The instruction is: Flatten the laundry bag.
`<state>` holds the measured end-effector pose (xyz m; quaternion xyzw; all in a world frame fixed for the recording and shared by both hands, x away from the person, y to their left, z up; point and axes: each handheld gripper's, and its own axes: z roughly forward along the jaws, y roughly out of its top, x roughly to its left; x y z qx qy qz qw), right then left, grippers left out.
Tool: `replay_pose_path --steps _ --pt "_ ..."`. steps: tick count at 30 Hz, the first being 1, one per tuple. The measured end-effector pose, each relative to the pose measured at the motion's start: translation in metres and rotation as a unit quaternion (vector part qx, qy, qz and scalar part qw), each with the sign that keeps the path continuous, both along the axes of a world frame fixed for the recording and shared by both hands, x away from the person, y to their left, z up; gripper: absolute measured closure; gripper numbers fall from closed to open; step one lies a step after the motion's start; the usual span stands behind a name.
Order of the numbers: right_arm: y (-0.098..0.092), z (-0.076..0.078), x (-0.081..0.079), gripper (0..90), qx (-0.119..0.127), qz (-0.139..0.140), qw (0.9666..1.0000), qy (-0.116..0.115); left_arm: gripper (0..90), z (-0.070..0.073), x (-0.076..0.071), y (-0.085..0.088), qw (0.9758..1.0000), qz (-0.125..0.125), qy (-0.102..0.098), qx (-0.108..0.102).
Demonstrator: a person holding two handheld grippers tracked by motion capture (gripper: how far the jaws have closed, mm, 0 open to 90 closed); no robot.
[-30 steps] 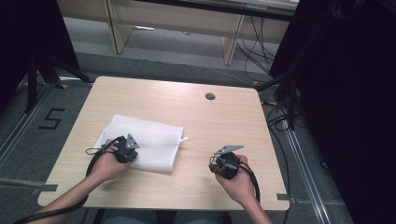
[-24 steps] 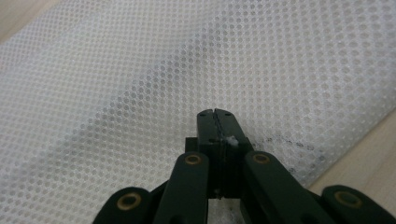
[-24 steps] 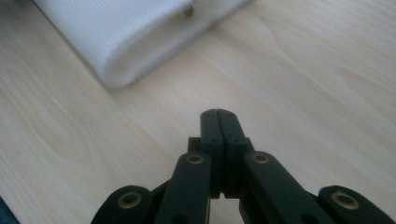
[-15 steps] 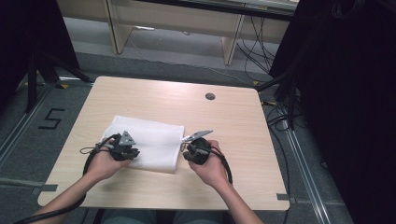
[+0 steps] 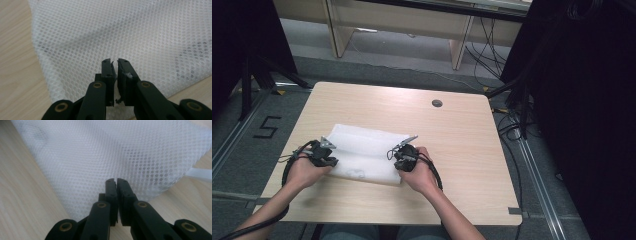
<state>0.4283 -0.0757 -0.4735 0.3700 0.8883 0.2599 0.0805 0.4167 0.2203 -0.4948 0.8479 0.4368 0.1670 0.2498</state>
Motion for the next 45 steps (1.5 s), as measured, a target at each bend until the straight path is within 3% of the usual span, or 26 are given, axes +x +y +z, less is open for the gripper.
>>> replay_pose_path --steps 2,3,8,9,10,11,14,15,16,18,22,23,24,25,26,27,29,32,33,36,39,41,42,45 --pt "-0.004 -0.005 0.001 88.1 -0.012 0.0 0.9999 -0.001 83.5 -0.003 0.0 -0.006 1.0 -0.003 -0.002 0.002" --pt "-0.011 -0.009 0.001 88.2 -0.013 -0.004 0.9999 0.004 83.6 -0.001 0.0 -0.01 0.9997 -0.017 -0.004 0.015" --pt "-0.026 -0.01 -0.001 88.2 -0.012 -0.021 0.9996 0.013 83.7 -0.003 -0.002 -0.03 0.9991 -0.039 -0.009 0.012" --pt "-0.037 -0.009 -0.001 88.2 -0.022 -0.026 0.9993 0.012 83.8 -0.002 -0.001 -0.038 0.9977 -0.06 -0.025 0.02" --pt "-0.037 -0.009 -0.001 88.2 -0.022 -0.026 0.9993 0.012 83.7 -0.002 -0.001 -0.038 0.9977 -0.06 -0.025 0.02" --pt "-0.04 -0.009 -0.002 88.2 -0.022 -0.029 0.9992 0.014 83.7 -0.003 -0.003 -0.044 0.9979 -0.061 -0.013 0.013" --pt "-0.054 -0.009 -0.003 88.2 -0.029 -0.038 0.9988 0.012 83.7 -0.004 -0.004 -0.054 0.9963 -0.082 -0.027 0.007" --pt "-0.058 -0.008 -0.004 88.1 -0.03 -0.046 0.9984 0.017 83.7 -0.005 -0.004 -0.059 0.9969 -0.076 -0.018 -0.007" --pt "-0.067 -0.009 -0.003 88.0 -0.028 -0.046 0.9985 0.012 83.5 -0.005 -0.003 -0.061 0.9965 -0.081 -0.02 -0.006" --pt "-0.072 -0.009 -0.004 88.0 -0.027 -0.054 0.9981 0.013 83.5 -0.005 0.0 -0.068 0.9966 -0.079 -0.013 -0.019" --pt "-0.081 -0.009 -0.004 88.0 -0.032 -0.067 0.9972 0.012 83.3 -0.006 0.004 -0.076 0.9957 -0.088 -0.011 -0.027" --pt "-0.083 -0.009 -0.003 87.9 -0.033 -0.069 0.997 0.01 83.2 -0.006 0.006 -0.079 0.9952 -0.092 -0.013 -0.029" --pt "-0.088 -0.009 -0.002 87.9 -0.039 -0.07 0.9968 0.002 80.1 -0.006 0.008 -0.082 0.992 -0.12 -0.018 -0.032" --pt "-0.088 -0.009 -0.002 87.9 -0.039 -0.07 0.9968 0.002 75.2 -0.006 0.008 -0.082 0.992 -0.12 -0.018 -0.032" --pt "-0.089 -0.009 -0.003 87.8 -0.043 -0.078 0.996 0.007 75.2 -0.007 0.009 -0.083 0.9887 -0.14 -0.021 -0.049" --pt "-0.095 -0.009 -0.002 87.5 -0.044 -0.077 0.996 -0.004 67.9 -0.006 0.009 -0.083 0.988 -0.141 -0.02 -0.06" --pt "-0.098 -0.01 -0.002 87.4 -0.044 -0.079 0.9959 -0.005 66.4 -0.006 0.006 -0.083 0.9865 -0.138 -0.024 -0.085" --pt "-0.104 -0.01 -0.002 86.8 -0.04 -0.097 0.9945 -0.002 66.0 -0.001 0.001 -0.079 0.9849 -0.154 -0.024 -0.076" --pt "-0.106 -0.01 0.0 86.8 -0.038 -0.095 0.9947 -0.006 67.5 0.0 0.0 -0.078 0.9868 -0.14 -0.023 -0.078" --pt "-0.104 -0.01 0.001 86.7 -0.04 -0.107 0.9935 -0.005 72.3 0.002 0.004 -0.074 0.9903 -0.13 -0.021 -0.045" --pt "-0.105 -0.011 0.002 86.6 -0.041 -0.101 0.9939 -0.015 75.2 -0.003 0.009 -0.072 0.9907 -0.13 0.001 -0.038" --pt "-0.105 -0.011 0.001 86.5 -0.034 -0.111 0.9932 -0.005 75.6 -0.006 0.012 -0.075 0.9916 -0.123 -0.014 -0.037" --pt "-0.106 -0.011 0.002 86.5 -0.036 -0.112 0.9931 -0.009 75.7 -0.006 0.014 -0.075 0.9919 -0.122 -0.012 -0.034" --pt "-0.108 -0.012 0.005 86.3 -0.032 -0.114 0.9929 -0.013 75.7 -0.009 0.018 -0.08 0.9924 -0.112 -0.035 -0.036"
